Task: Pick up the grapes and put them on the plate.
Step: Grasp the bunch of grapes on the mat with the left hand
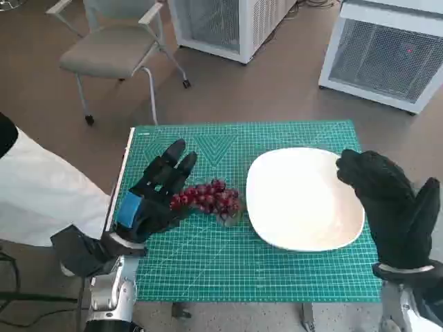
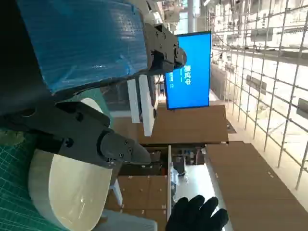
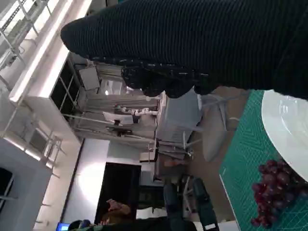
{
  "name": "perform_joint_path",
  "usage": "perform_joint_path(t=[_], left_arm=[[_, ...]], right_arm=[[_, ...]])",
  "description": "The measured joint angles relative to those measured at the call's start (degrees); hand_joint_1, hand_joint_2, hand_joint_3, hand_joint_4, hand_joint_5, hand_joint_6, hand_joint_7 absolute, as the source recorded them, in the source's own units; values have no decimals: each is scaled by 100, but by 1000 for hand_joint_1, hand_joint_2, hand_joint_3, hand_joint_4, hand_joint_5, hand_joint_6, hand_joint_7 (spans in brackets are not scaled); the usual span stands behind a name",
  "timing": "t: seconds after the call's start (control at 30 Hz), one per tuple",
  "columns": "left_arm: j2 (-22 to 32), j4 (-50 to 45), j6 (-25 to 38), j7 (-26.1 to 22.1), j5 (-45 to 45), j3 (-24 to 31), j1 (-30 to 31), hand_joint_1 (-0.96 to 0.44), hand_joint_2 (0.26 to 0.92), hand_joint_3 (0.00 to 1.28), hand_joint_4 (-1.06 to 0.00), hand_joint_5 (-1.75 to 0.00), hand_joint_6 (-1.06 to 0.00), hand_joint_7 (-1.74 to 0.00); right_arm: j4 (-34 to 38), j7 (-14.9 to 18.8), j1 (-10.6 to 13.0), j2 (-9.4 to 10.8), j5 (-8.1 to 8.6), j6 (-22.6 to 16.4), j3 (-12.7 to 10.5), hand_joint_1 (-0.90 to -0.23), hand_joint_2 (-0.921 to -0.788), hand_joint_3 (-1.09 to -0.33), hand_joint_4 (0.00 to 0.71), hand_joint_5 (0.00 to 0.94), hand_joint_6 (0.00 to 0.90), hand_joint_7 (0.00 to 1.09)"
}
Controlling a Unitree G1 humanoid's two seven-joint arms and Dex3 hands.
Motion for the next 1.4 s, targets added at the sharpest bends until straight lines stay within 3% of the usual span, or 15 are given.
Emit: perform_joint_path(t=[1.4], left_arm=[[-5,-16,0,78,3,-17,1,-297,921,54,-205,-2,-266,-4]], right_arm=[[60,42,-42,-4,5,-17,-8,-334,-921,-618,421,863,222,1016]])
